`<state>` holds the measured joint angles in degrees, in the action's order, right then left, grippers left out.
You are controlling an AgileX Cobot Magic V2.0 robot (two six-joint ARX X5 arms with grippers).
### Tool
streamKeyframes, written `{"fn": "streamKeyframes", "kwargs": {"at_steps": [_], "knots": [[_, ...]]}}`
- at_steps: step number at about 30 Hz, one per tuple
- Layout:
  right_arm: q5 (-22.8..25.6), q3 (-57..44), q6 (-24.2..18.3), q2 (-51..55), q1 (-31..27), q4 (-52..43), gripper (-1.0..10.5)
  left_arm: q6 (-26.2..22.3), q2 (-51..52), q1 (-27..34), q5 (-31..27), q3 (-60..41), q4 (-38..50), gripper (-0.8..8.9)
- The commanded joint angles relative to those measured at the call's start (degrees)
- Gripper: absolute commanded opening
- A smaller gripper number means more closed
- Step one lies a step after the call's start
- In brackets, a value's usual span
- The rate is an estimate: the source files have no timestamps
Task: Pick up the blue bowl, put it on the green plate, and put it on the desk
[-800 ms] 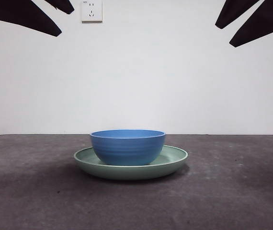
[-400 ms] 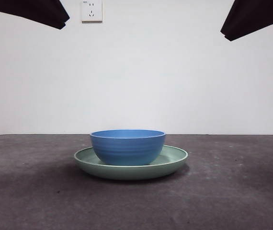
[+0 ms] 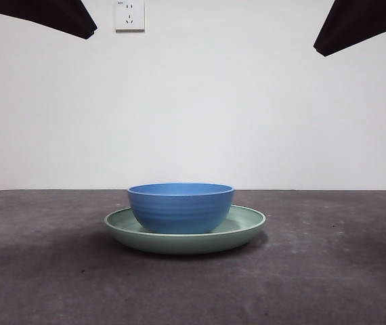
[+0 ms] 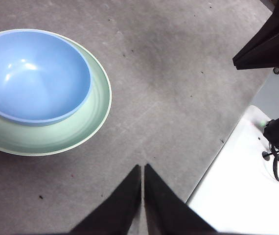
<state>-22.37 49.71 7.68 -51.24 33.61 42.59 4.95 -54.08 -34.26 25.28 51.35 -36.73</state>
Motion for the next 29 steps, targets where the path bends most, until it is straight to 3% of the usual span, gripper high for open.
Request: {"fn": "streamKeyframes", "kwargs": {"at_steps": [1, 12, 15, 21, 29], "knots": [[-0.09, 0.22, -0.68, -0.33, 0.39, -0.55, 0.1, -1.07, -0.42, -0.26, 0.11, 0.22, 0.39, 0.09], [-0.09, 0.22, -0.68, -0.33, 0.39, -0.55, 0.1, -1.16, 0.39, -0.07, 0.07, 0.22, 0.39, 0.09], [-0.09, 0.22, -0.68, -0.33, 0.39, -0.57, 0.1, -7.74, 2.91, 1.88, -0.35, 0.22, 1.07, 0.09], [-0.11, 0.22, -0.68, -0.33, 0.39, -0.57, 0.1, -8.90, 11.43, 13.42, -5.73, -2.16, 12.44, 0.09], [-0.09, 0.22, -0.68, -0.33, 0.39, -0.57, 0.1, -8.85, 26.91, 27.69, -18.25, -16.00, 30.60, 0.09]]}}
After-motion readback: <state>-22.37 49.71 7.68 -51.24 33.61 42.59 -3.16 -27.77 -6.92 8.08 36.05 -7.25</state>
